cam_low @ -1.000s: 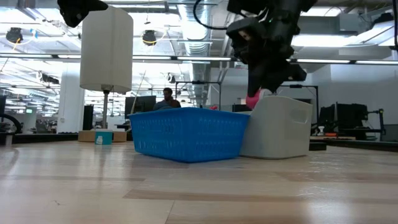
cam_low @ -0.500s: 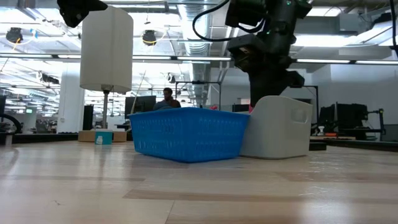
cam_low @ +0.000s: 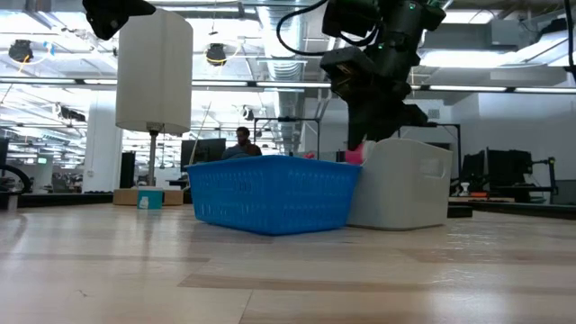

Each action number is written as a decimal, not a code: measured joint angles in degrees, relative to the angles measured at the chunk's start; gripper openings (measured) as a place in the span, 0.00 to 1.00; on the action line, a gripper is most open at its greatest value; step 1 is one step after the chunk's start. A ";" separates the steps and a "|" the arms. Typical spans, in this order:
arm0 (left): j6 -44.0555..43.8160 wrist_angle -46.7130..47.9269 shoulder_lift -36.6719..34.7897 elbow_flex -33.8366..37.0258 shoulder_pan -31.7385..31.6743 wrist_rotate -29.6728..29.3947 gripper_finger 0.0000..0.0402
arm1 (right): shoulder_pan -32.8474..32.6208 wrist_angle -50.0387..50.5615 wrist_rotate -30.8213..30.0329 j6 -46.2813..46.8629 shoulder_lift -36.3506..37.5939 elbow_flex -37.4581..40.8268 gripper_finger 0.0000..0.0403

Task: Pick & Place Office items
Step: Put the pink charger adapter into the gray bin, then put the blue charger adapter into the gray bin

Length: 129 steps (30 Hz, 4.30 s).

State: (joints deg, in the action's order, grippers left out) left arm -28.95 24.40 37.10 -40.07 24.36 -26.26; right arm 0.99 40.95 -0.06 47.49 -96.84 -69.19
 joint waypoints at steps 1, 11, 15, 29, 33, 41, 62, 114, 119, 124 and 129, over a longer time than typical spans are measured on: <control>0.00 -0.02 0.00 0.02 0.00 0.00 0.52 | 0.00 -0.65 -0.02 -0.06 0.00 0.00 0.31; -0.39 0.04 0.00 0.02 0.00 0.01 0.52 | 0.24 -0.68 -0.02 0.06 0.02 0.00 0.41; -0.39 0.07 0.00 0.02 0.00 0.00 0.52 | 0.24 -0.68 -0.02 0.08 0.02 0.00 0.39; -1.51 7.96 0.00 0.01 0.00 -0.05 0.52 | -0.38 -0.29 0.00 -0.33 0.85 -1.33 0.36; -6.83 14.30 0.00 0.01 0.00 -2.29 0.52 | -1.00 1.40 -0.03 -0.37 1.96 -1.46 0.37; -34.40 31.59 0.02 0.02 -4.19 -11.31 0.58 | -2.31 4.27 -1.69 0.04 3.66 -1.40 0.37; -28.43 21.33 24.41 0.00 -37.68 4.00 0.71 | -1.64 1.53 -3.25 0.40 15.73 -1.33 0.37; -43.47 -5.29 45.29 12.87 -34.68 -13.83 0.50 | -6.02 -9.09 -8.65 -1.14 28.00 -1.36 0.34; -43.47 -5.39 44.71 12.85 -34.07 -11.63 0.34 | -6.01 -9.47 -8.65 -1.18 28.00 -1.36 0.34; -42.64 -5.36 40.28 12.85 -30.68 -8.39 0.34 | -6.01 -10.29 -8.70 -1.24 28.00 -1.36 0.34; -35.24 -7.70 30.95 12.87 -22.41 -5.53 0.34 | -6.01 -10.44 -8.87 -1.16 28.00 -1.36 0.34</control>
State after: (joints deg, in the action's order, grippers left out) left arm -64.19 16.70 68.05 -27.20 1.95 -31.79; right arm -5.02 30.51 -8.93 46.33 -68.84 -70.54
